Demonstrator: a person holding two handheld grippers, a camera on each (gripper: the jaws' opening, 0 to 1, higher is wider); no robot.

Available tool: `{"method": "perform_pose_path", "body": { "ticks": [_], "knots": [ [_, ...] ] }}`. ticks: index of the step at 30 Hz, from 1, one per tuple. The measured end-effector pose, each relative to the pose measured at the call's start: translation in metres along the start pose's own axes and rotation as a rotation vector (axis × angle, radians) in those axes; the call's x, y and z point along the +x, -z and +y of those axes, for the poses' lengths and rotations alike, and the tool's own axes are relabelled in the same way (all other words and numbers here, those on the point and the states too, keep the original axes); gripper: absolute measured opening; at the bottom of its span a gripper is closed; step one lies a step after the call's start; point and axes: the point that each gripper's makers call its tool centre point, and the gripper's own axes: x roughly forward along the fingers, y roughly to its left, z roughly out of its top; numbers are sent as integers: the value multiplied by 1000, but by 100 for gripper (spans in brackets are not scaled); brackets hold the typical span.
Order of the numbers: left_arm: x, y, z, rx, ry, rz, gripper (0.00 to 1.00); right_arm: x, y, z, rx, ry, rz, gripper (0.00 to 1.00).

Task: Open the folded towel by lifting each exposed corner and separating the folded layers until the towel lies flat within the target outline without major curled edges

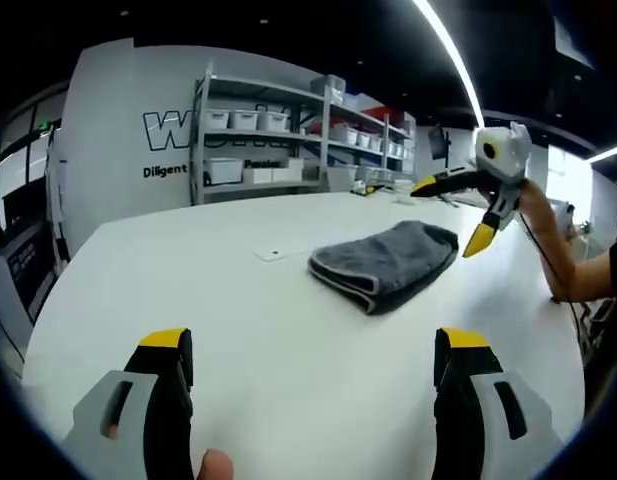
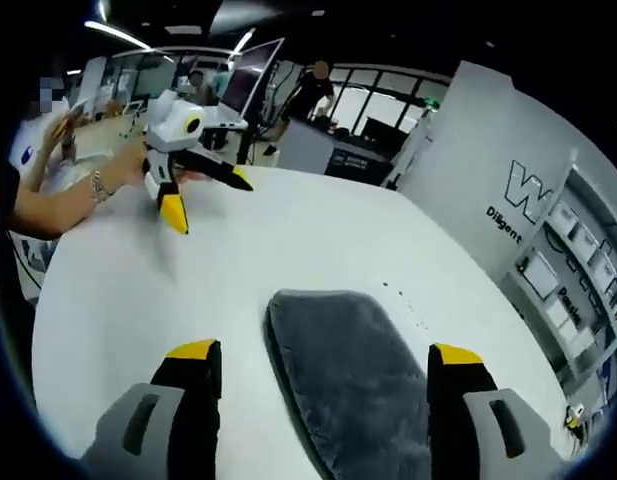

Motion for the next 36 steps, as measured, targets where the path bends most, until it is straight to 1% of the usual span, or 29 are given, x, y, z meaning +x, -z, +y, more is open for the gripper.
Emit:
{"method": "perform_pose_path", "body": {
  "ticks": [2, 7, 9, 11, 14, 15, 17, 18, 21, 25, 27, 30, 33, 34, 35, 36],
  "knots": [
    [0, 0, 0, 1, -2, 0, 99, 6, -6, 3, -2, -10, -10, 79],
    [-1, 0, 2, -1, -4, 1, 99, 24, -15, 21, -40, -60, -10, 69],
    [0, 2, 2, 0, -2, 6, 99, 32, -15, 32, -59, -103, 5, 57],
    [0, 3, 2, -1, -3, 9, 99, 39, -17, 39, -62, -124, 0, 46],
    [1, 4, 2, -4, -3, 12, 99, 53, -15, 50, -66, -154, 9, 44],
    [1, 4, 2, -4, -4, 12, 99, 57, -13, 52, -67, -161, 14, 42],
    [1, 4, 3, -4, -3, 13, 99, 63, -11, 55, -75, -162, 16, 35],
    [1, 5, 3, -6, -2, 15, 99, 67, -10, 55, -92, -154, 16, 33],
    [2, 6, 4, -9, -6, 19, 99, 76, -5, 58, -112, -136, 32, 32],
    [2, 6, 3, -8, -6, 19, 99, 85, -1, 59, -138, -132, 47, 23],
    [1, 6, 3, -8, -6, 20, 99, 90, 0, 57, -138, -127, 52, 22],
    [1, 6, 4, -9, -6, 20, 99, 98, 5, 60, -180, -120, 72, 19],
    [1, 6, 5, -11, -7, 20, 99, 103, 8, 58, -200, -105, 78, 13],
    [0, 6, 5, -12, -9, 20, 99, 105, 11, 55, -224, -100, 89, 7],
    [0, 6, 5, -12, -10, 20, 99, 105, 15, 55, -262, -108, 113, 6],
    [0, 6, 5, -13, -10, 19, 99, 106, 15, 57, -246, -108, 99, 6]
  ]
}}
